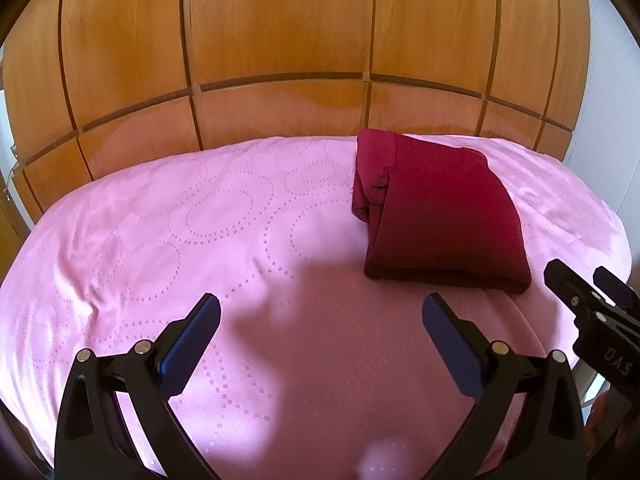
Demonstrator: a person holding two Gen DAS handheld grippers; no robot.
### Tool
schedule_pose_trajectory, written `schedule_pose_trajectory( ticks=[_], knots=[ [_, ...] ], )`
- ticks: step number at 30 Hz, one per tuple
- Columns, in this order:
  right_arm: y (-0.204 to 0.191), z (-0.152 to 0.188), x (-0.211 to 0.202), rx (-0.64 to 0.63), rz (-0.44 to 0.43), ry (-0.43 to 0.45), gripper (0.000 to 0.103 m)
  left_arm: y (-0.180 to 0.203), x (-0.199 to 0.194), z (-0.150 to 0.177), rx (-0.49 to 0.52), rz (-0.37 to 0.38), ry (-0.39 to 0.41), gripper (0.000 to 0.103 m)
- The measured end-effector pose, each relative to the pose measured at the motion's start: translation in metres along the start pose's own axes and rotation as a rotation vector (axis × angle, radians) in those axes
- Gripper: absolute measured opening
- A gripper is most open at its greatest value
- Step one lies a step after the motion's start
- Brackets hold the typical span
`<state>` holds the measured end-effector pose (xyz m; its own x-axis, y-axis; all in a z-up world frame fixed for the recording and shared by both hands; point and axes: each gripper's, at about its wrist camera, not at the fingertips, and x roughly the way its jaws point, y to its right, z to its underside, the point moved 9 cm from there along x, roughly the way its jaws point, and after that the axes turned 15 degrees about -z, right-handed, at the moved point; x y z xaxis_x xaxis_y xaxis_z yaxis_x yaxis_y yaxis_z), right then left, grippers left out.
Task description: Fold small clothes
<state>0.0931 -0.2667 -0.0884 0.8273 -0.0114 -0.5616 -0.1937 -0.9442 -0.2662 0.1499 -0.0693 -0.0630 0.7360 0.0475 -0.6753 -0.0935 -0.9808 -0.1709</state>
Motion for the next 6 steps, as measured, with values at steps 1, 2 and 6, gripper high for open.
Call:
schedule_pose_trajectory(
  ticks=[1, 2, 6],
  knots=[
    [0.001, 0.001, 0.001, 0.004, 0.002, -0.003, 0.099, 0.0, 0.002, 0.001, -0.002, 0.0, -0.01, 0.101],
    [0.002, 0.001, 0.002, 0.006, 0.002, -0.006, 0.099, 0.0, 0.003, 0.003, -0.004, 0.001, -0.019, 0.101],
    [0.014, 0.0, 0.009, 0.025, 0.01, -0.019, 0.099, -0.002, 0.015, 0.007, -0.009, 0.008, -0.055, 0.101]
  ],
)
